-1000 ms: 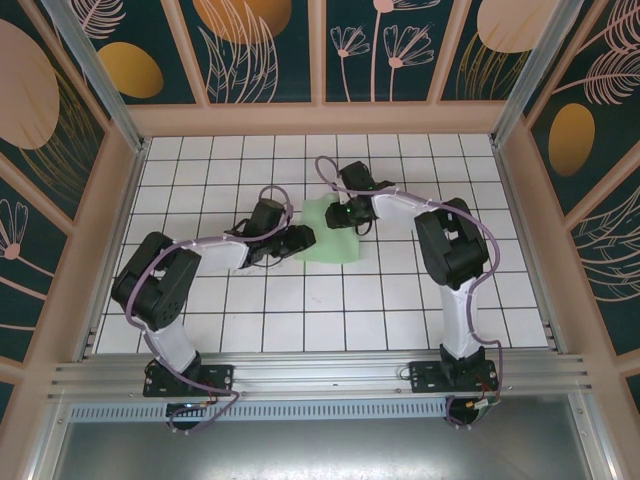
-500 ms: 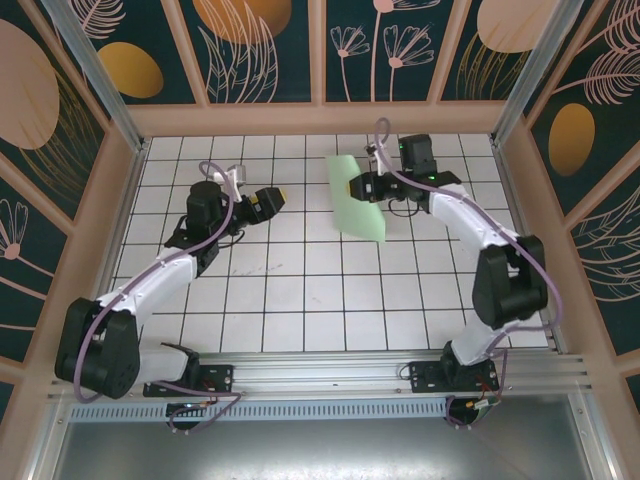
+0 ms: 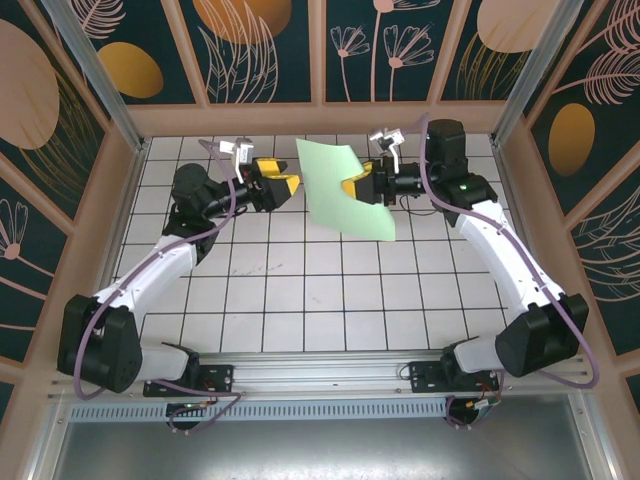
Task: Fold a paper plane with a square sheet of paper (fold left side to right side)
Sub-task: Place a square sheet of paper at the center of the table.
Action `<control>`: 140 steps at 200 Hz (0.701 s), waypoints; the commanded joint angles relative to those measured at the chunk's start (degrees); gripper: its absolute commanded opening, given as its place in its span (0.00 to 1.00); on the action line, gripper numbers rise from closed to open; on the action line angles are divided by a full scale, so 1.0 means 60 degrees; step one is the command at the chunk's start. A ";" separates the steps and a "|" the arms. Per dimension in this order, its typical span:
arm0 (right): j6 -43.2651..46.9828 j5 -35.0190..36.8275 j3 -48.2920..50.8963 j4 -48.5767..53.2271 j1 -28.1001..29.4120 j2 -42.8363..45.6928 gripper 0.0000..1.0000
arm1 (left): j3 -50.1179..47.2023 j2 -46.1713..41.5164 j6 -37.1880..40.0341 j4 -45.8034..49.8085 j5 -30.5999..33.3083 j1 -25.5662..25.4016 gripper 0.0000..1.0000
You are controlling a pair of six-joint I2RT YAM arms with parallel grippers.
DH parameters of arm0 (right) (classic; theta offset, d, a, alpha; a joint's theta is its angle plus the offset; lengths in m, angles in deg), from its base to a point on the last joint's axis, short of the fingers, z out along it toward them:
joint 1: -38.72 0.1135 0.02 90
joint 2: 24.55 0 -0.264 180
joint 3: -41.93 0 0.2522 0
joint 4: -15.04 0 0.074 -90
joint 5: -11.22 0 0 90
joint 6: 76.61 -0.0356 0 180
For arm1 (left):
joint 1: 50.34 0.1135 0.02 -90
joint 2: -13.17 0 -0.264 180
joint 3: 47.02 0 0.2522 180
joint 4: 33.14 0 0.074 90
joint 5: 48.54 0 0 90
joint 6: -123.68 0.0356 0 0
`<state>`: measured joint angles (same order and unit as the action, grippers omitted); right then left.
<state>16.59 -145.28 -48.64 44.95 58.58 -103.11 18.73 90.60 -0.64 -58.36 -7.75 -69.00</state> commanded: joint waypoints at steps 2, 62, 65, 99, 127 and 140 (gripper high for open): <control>0.0272 -0.0966 -0.0228 -0.0040 0.0139 0.0282 0.29 | 0.0397 0.0374 -0.0470 -0.1764 -0.1387 -0.0067 0.88; -0.0367 0.0624 -0.0016 -0.0681 0.0014 0.0332 0.30 | 0.0960 0.0739 -0.0415 -0.1382 -0.1774 -0.0465 0.37; -0.0422 0.0723 0.0003 -0.0723 -0.0007 0.0342 0.31 | 0.0960 0.0747 -0.0371 -0.1283 -0.1706 -0.0465 0.32; -0.1127 0.2707 0.0478 -0.1065 -0.0440 0.0467 0.48 | 0.1298 0.0939 0.0279 0.0732 -0.0853 -0.0465 0.00; -0.1356 0.4886 0.0819 -0.0624 -0.0809 0.0478 0.66 | 0.1430 0.1563 0.0319 0.1820 -0.0552 -0.0465 0.00; -0.1427 0.5675 0.1040 -0.0519 -0.0923 0.0511 0.75 | 0.1443 0.1888 0.0409 0.2193 -0.0444 -0.0465 0.00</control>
<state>10.03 -124.67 -45.06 41.17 54.51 -101.54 26.40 98.19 -0.29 -53.34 -12.42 -71.84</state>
